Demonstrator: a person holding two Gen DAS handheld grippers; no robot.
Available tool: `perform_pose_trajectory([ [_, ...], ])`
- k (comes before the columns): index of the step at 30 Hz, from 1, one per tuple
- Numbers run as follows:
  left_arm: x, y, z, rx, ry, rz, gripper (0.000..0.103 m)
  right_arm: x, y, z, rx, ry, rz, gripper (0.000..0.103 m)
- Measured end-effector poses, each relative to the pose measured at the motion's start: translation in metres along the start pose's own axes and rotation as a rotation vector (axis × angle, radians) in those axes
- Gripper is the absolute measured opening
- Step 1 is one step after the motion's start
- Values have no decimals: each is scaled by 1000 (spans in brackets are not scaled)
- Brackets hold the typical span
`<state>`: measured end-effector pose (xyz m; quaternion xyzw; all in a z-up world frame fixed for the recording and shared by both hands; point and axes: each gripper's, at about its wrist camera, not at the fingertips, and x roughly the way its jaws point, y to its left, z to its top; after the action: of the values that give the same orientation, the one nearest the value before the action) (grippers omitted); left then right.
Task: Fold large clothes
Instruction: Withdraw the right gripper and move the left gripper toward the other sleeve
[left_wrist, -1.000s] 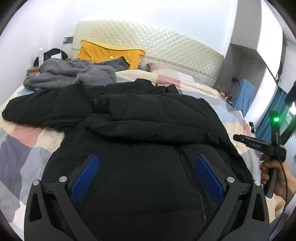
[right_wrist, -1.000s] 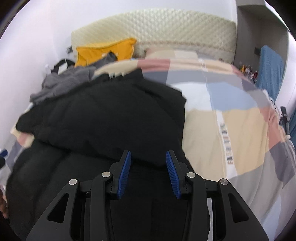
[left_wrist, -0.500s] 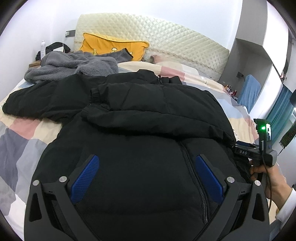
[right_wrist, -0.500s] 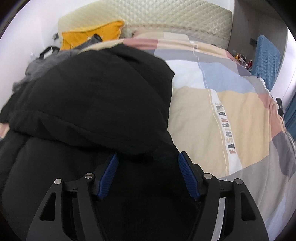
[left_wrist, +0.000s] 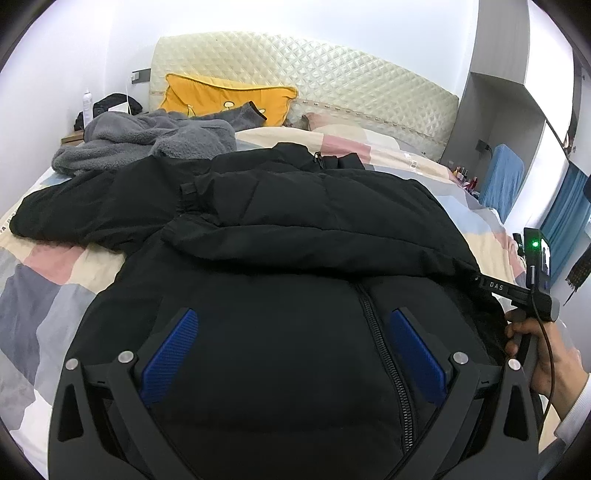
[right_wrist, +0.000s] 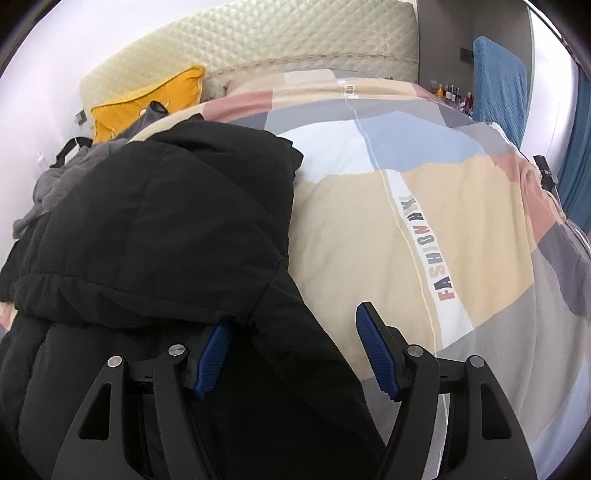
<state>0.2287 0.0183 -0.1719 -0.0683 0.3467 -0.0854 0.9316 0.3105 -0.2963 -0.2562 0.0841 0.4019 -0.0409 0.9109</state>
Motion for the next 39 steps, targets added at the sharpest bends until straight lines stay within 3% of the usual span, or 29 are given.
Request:
perform_pose_trajectory([
  [4, 3, -2, -1, 8, 19, 9, 103, -9, 6, 5, -9, 3, -6, 66],
  [7, -2, -3, -2, 16, 8, 13, 103, -24, 8, 3, 52, 3, 52, 66],
  [14, -26, -7, -3, 38, -34, 0, 103, -99, 34, 3, 32, -134, 143, 66],
  [18, -36, -9, -4, 40, -51, -7, 103, -150, 54, -14, -8, -231, 201, 66],
  [27, -69, -15, -4, 46, -116, -17, 103, -226, 74, -59, -98, -368, 223, 66],
  [35, -94, -16, -12, 36, -108, -57, 103, -256, 85, -109, -117, -377, 255, 67],
  [39, -106, -14, -15, 51, -89, -46, 103, -267, 85, -118, -120, -421, 242, 69],
])
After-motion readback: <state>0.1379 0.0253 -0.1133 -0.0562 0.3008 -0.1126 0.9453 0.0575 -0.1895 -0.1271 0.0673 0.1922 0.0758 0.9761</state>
